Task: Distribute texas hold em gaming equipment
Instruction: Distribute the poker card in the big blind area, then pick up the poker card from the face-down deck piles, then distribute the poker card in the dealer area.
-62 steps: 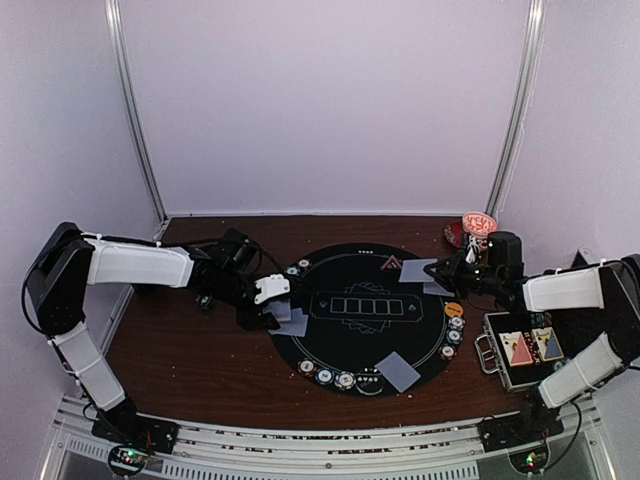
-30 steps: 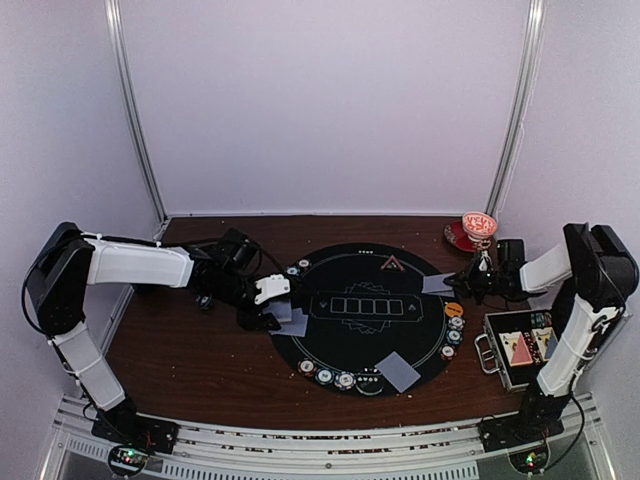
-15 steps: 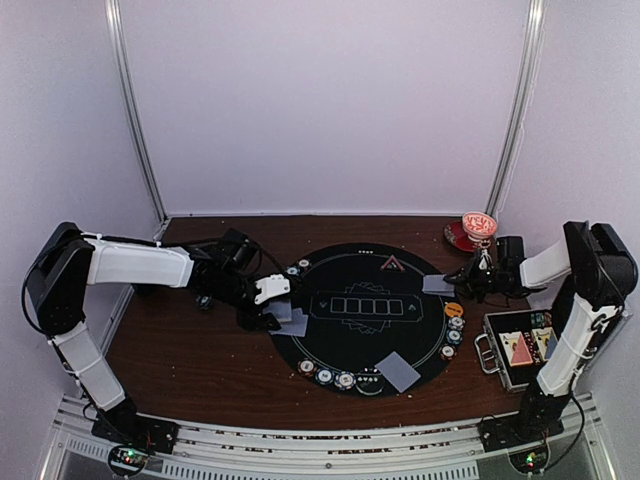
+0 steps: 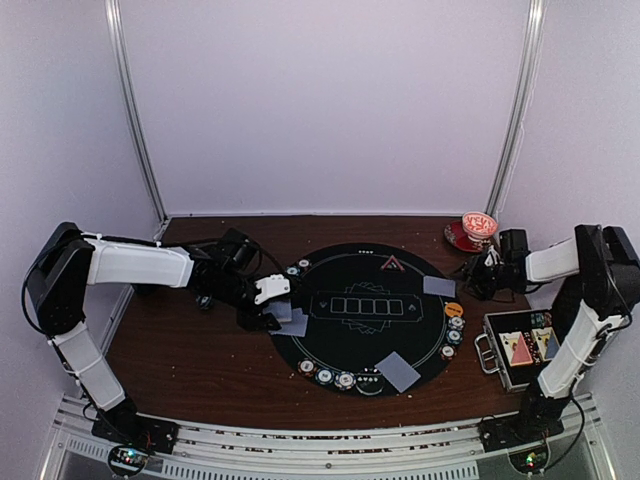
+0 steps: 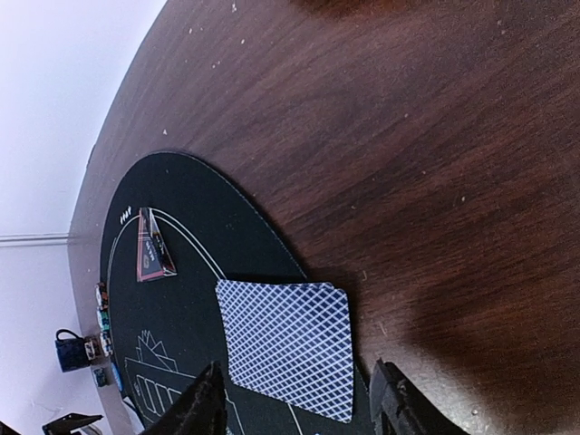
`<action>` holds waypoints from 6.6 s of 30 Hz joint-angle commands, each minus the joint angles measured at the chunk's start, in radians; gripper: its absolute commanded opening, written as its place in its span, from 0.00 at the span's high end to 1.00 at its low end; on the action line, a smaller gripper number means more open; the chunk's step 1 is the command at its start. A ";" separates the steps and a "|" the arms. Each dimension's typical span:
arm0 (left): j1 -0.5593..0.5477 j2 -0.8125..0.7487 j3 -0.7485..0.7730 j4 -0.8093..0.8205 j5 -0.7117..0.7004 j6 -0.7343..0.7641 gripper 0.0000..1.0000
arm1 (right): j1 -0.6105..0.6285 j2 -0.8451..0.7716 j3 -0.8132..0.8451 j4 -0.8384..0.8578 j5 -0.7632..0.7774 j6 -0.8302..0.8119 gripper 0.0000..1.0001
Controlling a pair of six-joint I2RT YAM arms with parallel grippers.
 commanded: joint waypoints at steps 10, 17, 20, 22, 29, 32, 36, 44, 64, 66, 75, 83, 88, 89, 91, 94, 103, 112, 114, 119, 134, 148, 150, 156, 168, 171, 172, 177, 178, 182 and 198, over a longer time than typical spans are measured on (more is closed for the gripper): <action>0.007 0.008 0.009 0.008 0.009 0.009 0.40 | 0.225 -0.324 -0.128 0.086 0.114 0.061 0.34; 0.006 -0.019 0.002 0.008 0.014 0.008 0.40 | 0.565 -0.267 -0.125 0.378 0.132 0.224 0.32; 0.006 -0.031 0.001 0.002 0.021 0.009 0.40 | 0.690 -0.142 -0.051 0.452 0.139 0.249 0.32; 0.005 -0.036 0.000 0.001 0.025 0.009 0.40 | 0.755 -0.048 0.027 0.481 0.132 0.261 0.31; 0.003 -0.064 -0.007 -0.001 0.041 0.011 0.40 | 0.863 0.217 0.203 0.625 0.081 0.340 0.31; 0.002 -0.074 -0.009 -0.001 0.047 0.013 0.40 | 0.872 0.281 0.246 0.671 0.066 0.373 0.31; 0.002 -0.079 -0.011 -0.001 0.052 0.013 0.40 | 0.885 0.341 0.287 0.718 0.038 0.400 0.31; 0.002 -0.080 -0.011 -0.001 0.055 0.014 0.40 | 0.922 0.423 0.342 0.751 0.004 0.422 0.34; 0.000 -0.071 -0.011 -0.001 0.053 0.014 0.39 | 0.946 0.534 0.430 0.663 0.019 0.431 0.42; -0.001 -0.069 -0.011 -0.002 0.053 0.014 0.39 | 0.946 0.537 0.432 0.680 0.009 0.439 0.41; -0.004 -0.071 -0.011 -0.002 0.051 0.014 0.39 | 0.962 0.573 0.465 0.742 -0.054 0.478 0.40; -0.005 -0.073 -0.012 -0.001 0.047 0.014 0.40 | 0.942 0.537 0.415 0.670 0.015 0.458 0.53; -0.005 -0.073 -0.012 -0.001 0.048 0.014 0.39 | 0.911 0.481 0.356 0.628 0.053 0.427 0.59; -0.004 -0.072 -0.012 -0.002 0.048 0.015 0.39 | 0.906 0.473 0.347 0.622 0.057 0.424 0.60; -0.004 -0.072 -0.011 -0.002 0.048 0.014 0.39 | 0.901 0.461 0.332 0.609 0.062 0.414 0.62; -0.005 -0.071 -0.011 -0.002 0.048 0.014 0.39 | 0.897 0.444 0.328 0.579 0.065 0.390 0.64; -0.004 -0.061 -0.010 -0.001 0.043 0.014 0.40 | 0.900 0.383 0.289 0.679 0.001 0.419 0.71; -0.004 -0.052 -0.009 -0.001 0.043 0.015 0.39 | 0.906 0.327 0.254 0.740 -0.024 0.446 0.74; -0.005 -0.052 -0.009 -0.001 0.042 0.014 0.39 | 0.910 0.325 0.256 0.748 -0.026 0.452 0.76; -0.004 -0.051 -0.008 -0.002 0.041 0.014 0.39 | 0.926 0.336 0.275 0.760 -0.040 0.459 0.80; -0.004 -0.045 -0.007 0.006 0.033 0.011 0.39 | 0.931 0.178 0.052 0.826 0.140 0.444 1.00; -0.004 -0.041 -0.009 0.006 0.035 0.010 0.40 | 1.073 -0.261 -0.614 1.041 0.794 0.597 1.00; -0.004 -0.037 -0.007 0.007 0.035 0.009 0.39 | 1.121 -0.321 -0.667 1.018 0.902 0.620 1.00; -0.005 -0.033 -0.007 0.006 0.032 0.008 0.39 | 1.291 -0.479 -0.699 0.740 1.196 0.697 1.00; -0.004 -0.028 -0.004 0.006 0.031 0.008 0.39 | 1.448 -0.539 -0.719 0.485 1.416 0.916 1.00; -0.004 -0.028 -0.003 0.006 0.031 0.008 0.39 | 1.456 -0.498 -0.713 0.493 1.418 0.942 1.00; -0.004 -0.028 -0.003 0.007 0.031 0.008 0.39 | 1.458 -0.481 -0.714 0.503 1.418 0.950 1.00; -0.004 -0.029 -0.006 0.007 0.031 0.010 0.40 | 1.467 -0.398 -0.712 0.566 1.414 0.979 1.00; -0.004 -0.029 -0.006 0.007 0.031 0.008 0.40 | 1.468 -0.383 -0.708 0.575 1.414 0.980 1.00; -0.004 -0.030 -0.006 0.006 0.029 0.008 0.39 | 1.468 -0.337 -0.699 0.601 1.420 0.982 1.00; -0.004 -0.029 -0.006 0.007 0.028 0.008 0.39 | 1.479 -0.197 -0.668 0.691 1.355 1.005 0.94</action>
